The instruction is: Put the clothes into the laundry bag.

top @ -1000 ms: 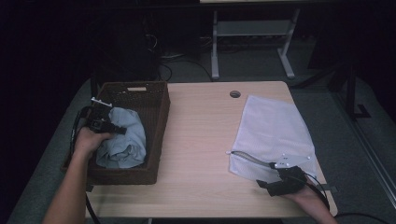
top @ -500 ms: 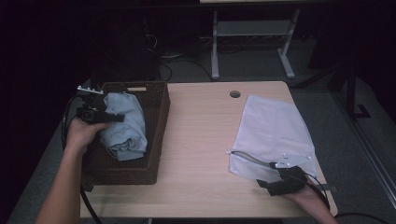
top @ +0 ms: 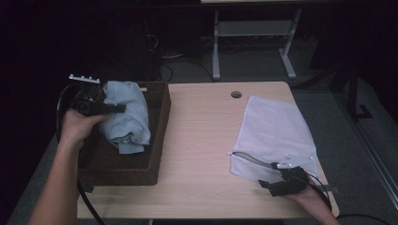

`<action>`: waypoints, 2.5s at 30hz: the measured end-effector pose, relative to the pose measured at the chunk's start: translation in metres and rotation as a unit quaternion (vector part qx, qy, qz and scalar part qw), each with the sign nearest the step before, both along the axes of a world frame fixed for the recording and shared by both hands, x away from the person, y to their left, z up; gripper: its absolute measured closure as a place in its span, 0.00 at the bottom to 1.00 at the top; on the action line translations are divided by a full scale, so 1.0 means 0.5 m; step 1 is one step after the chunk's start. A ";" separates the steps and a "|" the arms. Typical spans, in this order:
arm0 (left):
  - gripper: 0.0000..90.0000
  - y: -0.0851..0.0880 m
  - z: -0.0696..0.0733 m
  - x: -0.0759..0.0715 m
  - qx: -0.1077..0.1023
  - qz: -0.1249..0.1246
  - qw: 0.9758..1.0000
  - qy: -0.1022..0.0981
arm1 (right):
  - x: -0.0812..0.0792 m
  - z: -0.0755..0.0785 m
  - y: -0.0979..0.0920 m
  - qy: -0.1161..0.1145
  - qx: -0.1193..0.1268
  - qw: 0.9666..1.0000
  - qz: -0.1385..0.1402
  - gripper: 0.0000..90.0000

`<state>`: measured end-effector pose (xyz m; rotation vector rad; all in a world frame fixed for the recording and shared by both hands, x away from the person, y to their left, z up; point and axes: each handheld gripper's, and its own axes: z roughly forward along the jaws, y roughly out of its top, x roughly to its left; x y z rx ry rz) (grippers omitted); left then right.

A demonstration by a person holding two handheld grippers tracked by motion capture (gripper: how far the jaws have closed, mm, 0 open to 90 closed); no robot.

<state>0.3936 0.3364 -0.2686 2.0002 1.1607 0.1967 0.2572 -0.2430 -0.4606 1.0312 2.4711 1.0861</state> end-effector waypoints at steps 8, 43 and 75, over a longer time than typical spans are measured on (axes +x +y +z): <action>0.85 -0.049 0.050 -0.007 -0.020 -0.032 0.999 -0.027 | 0.000 0.001 -0.001 -0.001 0.003 1.000 0.000 0.17; 0.85 -0.361 0.048 -0.044 -0.031 -0.219 0.974 -0.043 | -0.004 0.010 -0.017 -0.015 0.018 1.000 -0.015 0.17; 0.85 -0.384 -0.082 -0.081 -0.048 -0.260 0.964 -0.033 | -0.057 0.011 -0.126 0.037 -0.013 0.998 -0.044 0.99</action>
